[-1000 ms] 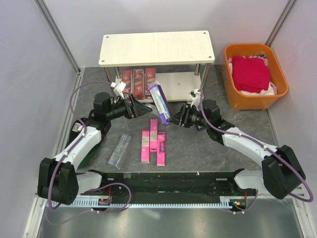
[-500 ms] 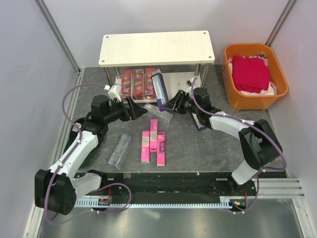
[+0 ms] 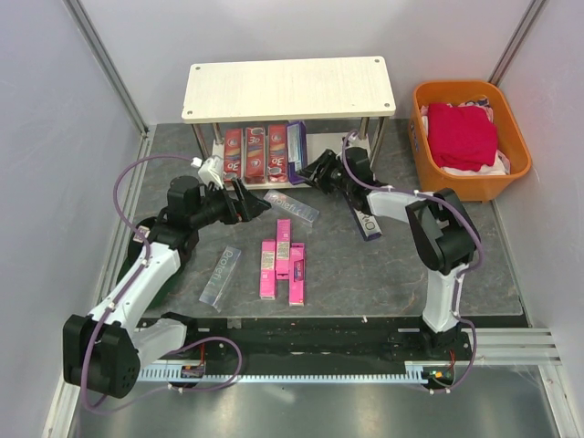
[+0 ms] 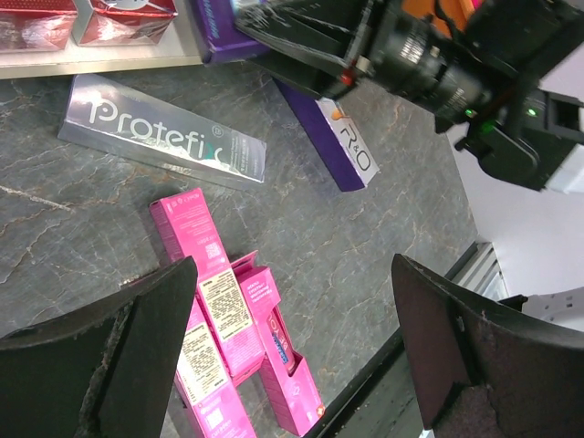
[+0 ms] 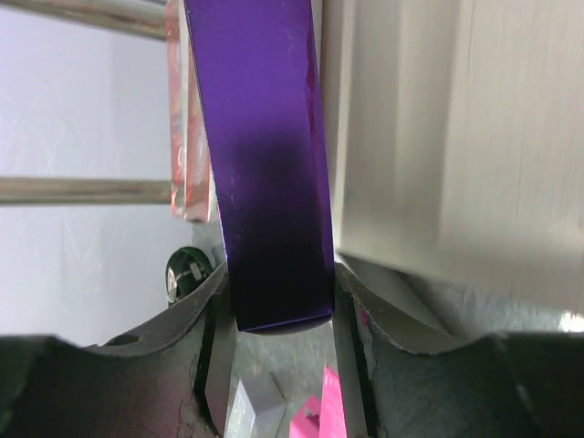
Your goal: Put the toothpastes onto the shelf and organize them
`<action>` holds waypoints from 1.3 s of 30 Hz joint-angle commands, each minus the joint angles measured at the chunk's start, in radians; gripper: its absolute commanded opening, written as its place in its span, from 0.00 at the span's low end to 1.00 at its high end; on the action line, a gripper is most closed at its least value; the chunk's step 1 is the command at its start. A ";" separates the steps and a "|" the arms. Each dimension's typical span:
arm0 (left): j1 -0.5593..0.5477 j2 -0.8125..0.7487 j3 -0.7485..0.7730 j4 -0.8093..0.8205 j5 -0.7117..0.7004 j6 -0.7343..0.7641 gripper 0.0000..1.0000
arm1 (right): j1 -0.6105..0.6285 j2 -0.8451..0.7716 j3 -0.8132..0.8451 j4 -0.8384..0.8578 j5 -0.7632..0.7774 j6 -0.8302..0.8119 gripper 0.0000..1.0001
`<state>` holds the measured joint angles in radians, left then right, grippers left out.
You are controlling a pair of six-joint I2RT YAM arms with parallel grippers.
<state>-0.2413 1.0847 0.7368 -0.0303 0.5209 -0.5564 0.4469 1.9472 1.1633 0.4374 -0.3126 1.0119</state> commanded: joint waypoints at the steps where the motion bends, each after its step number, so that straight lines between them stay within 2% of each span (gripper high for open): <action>1: 0.005 -0.034 -0.014 0.003 -0.019 0.041 0.94 | -0.011 0.065 0.149 0.022 -0.017 0.030 0.22; 4: 0.005 -0.037 -0.019 0.001 -0.021 0.039 0.94 | -0.011 0.117 0.209 -0.020 -0.054 0.031 0.24; 7: 0.005 -0.042 -0.019 0.003 -0.021 0.039 0.94 | -0.011 0.136 0.211 -0.017 -0.065 0.045 0.31; 10: 0.005 -0.042 -0.017 0.003 -0.018 0.039 0.94 | -0.011 0.136 0.199 -0.025 -0.065 0.047 0.43; 12: 0.007 -0.040 -0.017 0.003 -0.016 0.039 0.94 | -0.011 0.130 0.185 -0.029 -0.059 0.042 0.46; 13: 0.005 -0.039 -0.017 0.003 -0.018 0.038 0.94 | -0.011 0.125 0.179 -0.037 -0.056 0.040 0.54; 15: 0.005 -0.037 -0.017 0.007 -0.013 0.036 0.94 | -0.011 0.113 0.153 -0.029 -0.040 0.039 0.61; 19: 0.005 -0.032 -0.017 0.012 -0.005 0.033 0.94 | -0.011 0.090 0.128 -0.034 -0.029 0.031 0.84; 23: 0.005 -0.032 -0.019 0.013 -0.002 0.032 0.94 | -0.008 0.068 0.107 -0.051 -0.017 0.021 0.97; 28: 0.005 -0.031 -0.025 0.021 0.008 0.026 0.94 | -0.008 0.001 0.059 -0.153 0.064 -0.035 0.98; 36: 0.005 -0.022 -0.033 0.026 0.014 0.026 0.94 | 0.022 -0.183 -0.069 -0.227 0.136 -0.157 0.98; 39: 0.005 -0.019 -0.033 0.027 0.021 0.023 0.94 | 0.032 -0.253 -0.089 -0.323 0.151 -0.215 0.98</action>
<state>-0.2413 1.0649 0.7128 -0.0307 0.5255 -0.5564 0.4629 1.8133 1.0966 0.2108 -0.2058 0.8993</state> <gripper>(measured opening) 0.939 0.981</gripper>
